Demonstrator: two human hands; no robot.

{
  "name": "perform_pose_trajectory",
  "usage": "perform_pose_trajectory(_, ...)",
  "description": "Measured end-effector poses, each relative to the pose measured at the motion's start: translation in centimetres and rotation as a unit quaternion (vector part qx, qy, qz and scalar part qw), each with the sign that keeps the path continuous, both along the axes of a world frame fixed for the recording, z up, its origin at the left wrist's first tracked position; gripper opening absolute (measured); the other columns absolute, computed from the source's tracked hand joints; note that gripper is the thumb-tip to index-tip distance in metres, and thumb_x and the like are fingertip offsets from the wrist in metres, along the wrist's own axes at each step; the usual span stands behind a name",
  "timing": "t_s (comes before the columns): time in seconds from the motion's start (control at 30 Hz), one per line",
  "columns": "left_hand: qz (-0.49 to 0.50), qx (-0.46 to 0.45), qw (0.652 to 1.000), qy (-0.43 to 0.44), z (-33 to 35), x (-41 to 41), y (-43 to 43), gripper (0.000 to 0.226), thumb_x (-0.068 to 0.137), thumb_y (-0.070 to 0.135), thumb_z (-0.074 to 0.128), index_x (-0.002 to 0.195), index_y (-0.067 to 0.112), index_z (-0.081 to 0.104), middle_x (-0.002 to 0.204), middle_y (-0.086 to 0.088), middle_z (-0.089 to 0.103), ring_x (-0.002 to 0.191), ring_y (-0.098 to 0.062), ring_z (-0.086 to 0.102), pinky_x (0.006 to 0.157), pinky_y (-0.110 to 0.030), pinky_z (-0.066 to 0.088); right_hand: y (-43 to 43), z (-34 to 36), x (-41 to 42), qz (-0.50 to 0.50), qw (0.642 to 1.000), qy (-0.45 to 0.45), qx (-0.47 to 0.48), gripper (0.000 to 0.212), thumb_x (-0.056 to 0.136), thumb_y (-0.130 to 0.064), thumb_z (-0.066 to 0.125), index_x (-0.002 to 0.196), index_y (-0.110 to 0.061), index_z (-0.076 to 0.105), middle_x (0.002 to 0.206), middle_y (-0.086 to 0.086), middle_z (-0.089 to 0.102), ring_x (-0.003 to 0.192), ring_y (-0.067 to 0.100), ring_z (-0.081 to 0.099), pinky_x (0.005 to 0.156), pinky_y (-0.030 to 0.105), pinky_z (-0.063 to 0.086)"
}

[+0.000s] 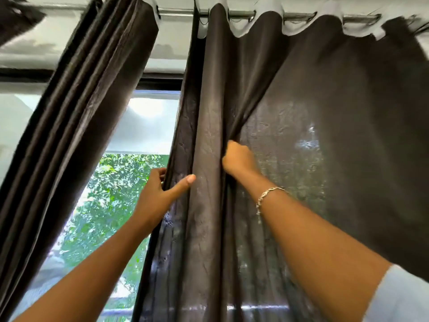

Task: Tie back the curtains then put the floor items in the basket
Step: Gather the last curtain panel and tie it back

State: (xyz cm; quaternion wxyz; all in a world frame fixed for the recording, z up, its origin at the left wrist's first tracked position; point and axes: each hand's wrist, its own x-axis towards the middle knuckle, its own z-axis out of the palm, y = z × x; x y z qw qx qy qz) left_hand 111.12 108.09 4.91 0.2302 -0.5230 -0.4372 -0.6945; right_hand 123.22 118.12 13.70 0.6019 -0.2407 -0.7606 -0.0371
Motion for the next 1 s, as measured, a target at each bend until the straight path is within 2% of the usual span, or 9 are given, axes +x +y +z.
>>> perform_pose_trajectory(0.13,-0.025,-0.025,0.999,0.023,0.5,-0.6,-0.9,0.070,0.064,0.038,0.073,0.123,0.014,0.044,0.117,0.002,0.055,0.103,-0.010,0.055,0.074,-0.013,0.043,-3.8,0.9,-3.1,0.065,0.997,-0.036,-0.009,0.035,0.095,-0.007,0.035,0.127,0.003,0.045,0.132,0.025,0.049,0.122,0.040,0.046,0.097,0.041,0.039)
perform_pose_trajectory(0.27,-0.044,-0.036,0.998,0.033,0.9,-1.4,-2.3,0.069,0.058,0.028,0.085,0.115,0.019,0.047,0.110,0.000,0.061,0.096,-0.013,0.059,0.081,-0.028,0.049,-8.9,0.9,-5.9,0.175,0.982,-0.074,0.007,0.035,0.094,-0.003,0.037,0.126,0.006,0.048,0.133,0.025,0.049,0.125,0.038,0.045,0.099,0.037,0.038)
perform_pose_trajectory(0.33,-0.039,-0.013,0.998,0.038,1.0,-2.0,-3.3,0.055,0.068,0.015,0.079,0.113,0.018,0.047,0.110,-0.004,0.062,0.094,-0.015,0.059,0.085,-0.035,0.049,-10.9,0.9,-6.8,0.221,0.972,-0.076,0.009,0.034,0.094,-0.003,0.037,0.124,0.006,0.049,0.132,0.025,0.050,0.124,0.038,0.046,0.097,0.036,0.038)
perform_pose_trajectory(0.47,-0.025,-0.017,0.999,0.042,0.9,-3.1,-5.0,0.050,0.068,0.017,0.077,0.110,0.018,0.049,0.101,-0.001,0.065,0.082,-0.008,0.061,0.069,-0.026,0.049,-10.7,0.4,-7.0,0.237,0.970,-0.053,0.021,0.029,0.092,-0.007,0.041,0.117,0.003,0.052,0.126,0.025,0.053,0.118,0.039,0.049,0.087,0.036,0.041)
perform_pose_trajectory(0.53,-0.018,-0.030,0.999,0.028,0.6,-3.0,-5.1,0.063,0.062,0.024,0.083,0.115,0.018,0.049,0.102,0.001,0.065,0.085,-0.009,0.064,0.070,-0.028,0.051,-9.3,0.1,-6.4,0.210,0.977,-0.030,0.029,0.030,0.093,-0.018,0.042,0.114,0.000,0.054,0.124,0.026,0.054,0.116,0.041,0.049,0.089,0.039,0.042)
perform_pose_trajectory(0.63,-0.005,-0.035,0.999,0.026,0.1,-2.3,-4.3,0.059,0.067,0.028,0.077,0.117,0.018,0.048,0.099,0.005,0.065,0.074,-0.001,0.066,0.058,-0.017,0.051,-6.6,-0.3,-4.5,0.171,0.985,0.024,0.025,0.049,0.097,-0.042,0.033,0.113,-0.003,0.058,0.121,0.025,0.057,0.114,0.041,0.051,0.091,0.041,0.041)
perform_pose_trajectory(0.8,-0.011,-0.046,0.999,0.010,-0.1,-0.7,-2.3,0.063,0.065,0.031,0.076,0.120,0.019,0.047,0.101,0.004,0.065,0.087,-0.011,0.064,0.075,-0.032,0.052,0.1,-1.2,0.9,-0.002,0.986,0.129,0.106,0.037,0.091,-0.026,0.052,0.123,-0.007,0.048,0.127,0.019,0.043,0.117,0.038,0.044,0.096,0.042,0.037)
perform_pose_trajectory(0.9,-0.008,-0.052,0.999,0.015,-0.1,-0.2,-1.1,0.061,0.068,0.030,0.076,0.119,0.017,0.047,0.100,0.005,0.065,0.084,-0.008,0.064,0.068,-0.026,0.050,3.9,-1.4,4.4,-0.117,0.981,0.128,0.090,0.075,0.085,-0.033,0.062,0.142,-0.004,0.023,0.146,0.024,0.021,0.139,0.040,0.017,0.115,0.043,0.021)
perform_pose_trajectory(1.0,-0.012,-0.056,0.998,0.012,-0.1,0.1,-0.2,0.064,0.064,0.034,0.076,0.119,0.017,0.048,0.104,0.004,0.065,0.088,-0.012,0.065,0.075,-0.032,0.053,6.7,-1.3,7.3,-0.160,0.977,0.140,-0.007,0.106,0.075,-0.048,0.069,0.145,-0.001,0.006,0.151,0.032,0.000,0.141,0.043,-0.005,0.117,0.051,0.002)
